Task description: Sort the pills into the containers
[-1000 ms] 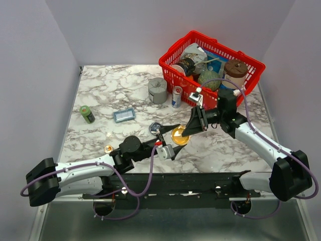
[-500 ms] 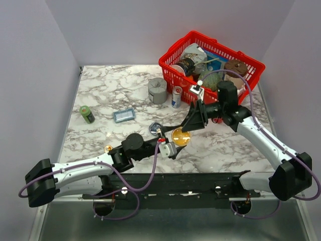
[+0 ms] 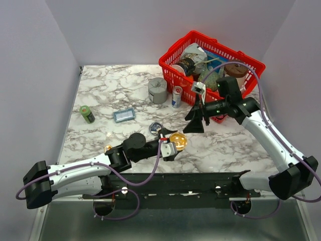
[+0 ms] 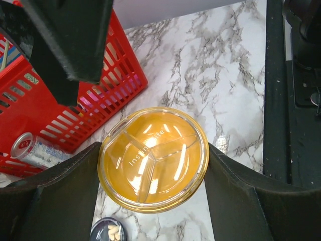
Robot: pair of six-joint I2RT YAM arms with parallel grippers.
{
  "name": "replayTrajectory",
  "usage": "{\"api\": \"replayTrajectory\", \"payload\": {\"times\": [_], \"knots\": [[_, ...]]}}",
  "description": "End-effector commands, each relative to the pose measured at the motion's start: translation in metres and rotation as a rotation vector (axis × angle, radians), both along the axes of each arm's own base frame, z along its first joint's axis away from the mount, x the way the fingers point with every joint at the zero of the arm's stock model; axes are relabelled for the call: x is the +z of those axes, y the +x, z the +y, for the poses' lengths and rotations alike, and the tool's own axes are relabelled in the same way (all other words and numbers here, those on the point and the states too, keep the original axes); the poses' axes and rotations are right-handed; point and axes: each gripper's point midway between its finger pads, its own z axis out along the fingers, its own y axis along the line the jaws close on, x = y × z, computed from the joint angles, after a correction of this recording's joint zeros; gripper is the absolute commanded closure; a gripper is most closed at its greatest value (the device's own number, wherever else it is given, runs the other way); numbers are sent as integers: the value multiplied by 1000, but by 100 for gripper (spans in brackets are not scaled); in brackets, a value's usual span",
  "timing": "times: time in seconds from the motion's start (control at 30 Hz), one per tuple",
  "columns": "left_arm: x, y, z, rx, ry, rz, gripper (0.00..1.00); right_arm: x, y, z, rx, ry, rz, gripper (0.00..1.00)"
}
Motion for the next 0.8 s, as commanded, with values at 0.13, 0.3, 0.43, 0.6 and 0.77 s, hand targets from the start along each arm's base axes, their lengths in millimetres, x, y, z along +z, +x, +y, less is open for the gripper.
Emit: {"api": "replayTrajectory", "payload": {"times": [0.13, 0.3, 0.43, 0.6, 0.77], "knots": [[9, 1, 12, 23, 26, 4, 51, -9, -15, -4, 43, -97, -88, 0], [10, 3, 9, 29, 26, 11, 51, -12, -24, 14, 19, -137, -148, 0], [14, 1, 8, 19, 14, 18, 51, -15, -24, 14, 77, -150, -242, 0], [14, -8, 11, -26, 11, 31, 51, -12, -23, 9, 131, -139, -395, 0], [13, -15, 17, -40, 24, 51, 50, -11, -35, 19, 143, -88, -237, 0]]}}
